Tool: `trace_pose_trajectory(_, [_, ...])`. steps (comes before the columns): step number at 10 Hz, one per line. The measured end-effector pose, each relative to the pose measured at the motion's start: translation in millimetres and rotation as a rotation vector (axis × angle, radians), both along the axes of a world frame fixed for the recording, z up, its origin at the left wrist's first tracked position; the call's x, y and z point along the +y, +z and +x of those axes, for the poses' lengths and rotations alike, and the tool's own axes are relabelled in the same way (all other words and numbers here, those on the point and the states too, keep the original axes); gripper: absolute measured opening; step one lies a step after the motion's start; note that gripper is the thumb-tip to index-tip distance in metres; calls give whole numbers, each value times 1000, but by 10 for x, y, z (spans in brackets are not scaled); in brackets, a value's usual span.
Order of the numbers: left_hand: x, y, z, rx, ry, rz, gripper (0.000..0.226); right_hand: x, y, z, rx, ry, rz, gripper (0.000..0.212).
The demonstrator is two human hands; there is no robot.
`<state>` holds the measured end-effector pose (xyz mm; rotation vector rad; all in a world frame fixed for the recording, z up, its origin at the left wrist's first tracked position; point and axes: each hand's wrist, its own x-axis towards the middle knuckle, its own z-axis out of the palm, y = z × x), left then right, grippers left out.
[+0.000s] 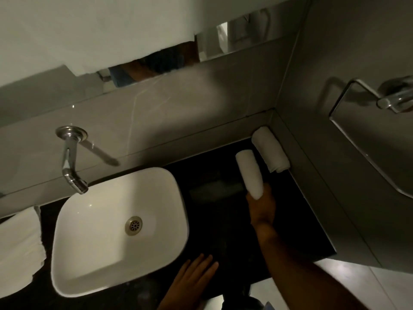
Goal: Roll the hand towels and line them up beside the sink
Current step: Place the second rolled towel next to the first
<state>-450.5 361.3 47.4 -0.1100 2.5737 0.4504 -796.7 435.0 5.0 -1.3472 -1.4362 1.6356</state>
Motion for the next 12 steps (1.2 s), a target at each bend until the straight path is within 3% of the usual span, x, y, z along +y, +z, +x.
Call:
trace_pose_trajectory(1, [114, -76, 262, -49, -3, 37, 47, 10, -267, -62, -151, 1056, -47, 68])
trace_pose_trajectory(2, [228, -125, 488, -49, 62, 84, 49, -118, -171, -307, -249, 1037, 6, 107])
trace_pose_trajectory(3, [134, 45, 388, -152, 211, 351, 61, -165, -35, -342, -274, 1097, 97, 91])
trace_pose_trajectory(4, [69, 88, 191, -8, 252, 351, 64, -100, -332, -255, -303, 1073, 89, 99])
trace_pose_trajectory(5, [-109, -52, 214, 45, 225, 239, 88, -78, -395, -199, -355, 1085, 227, 98])
trace_pose_trajectory(6, [-186, -16, 274, 78, 323, 282, 93, -186, -123, -178, -335, 1083, 193, 87])
trace_pose_trajectory(8, [-145, 279, 317, 343, 378, 228, 81, -136, 64, -242, -292, 1167, 173, 88])
trace_pose_trajectory(9, [-273, 316, 370, 634, 370, 17, 46, -11, 74, -44, -208, 1220, 225, 90])
trace_pose_trajectory(10, [-544, 490, 508, 741, 439, -204, 26, 15, 203, 272, -219, 1294, 499, 80])
trace_pose_trajectory(11, [-905, 655, 719, 782, 807, -286, 22, -151, 237, 645, -187, 1361, 585, 82])
trace_pose_trajectory(12, [-1373, 679, 1080, 815, 1265, -325, 22, -542, 234, 1113, -74, 1571, 722, 72])
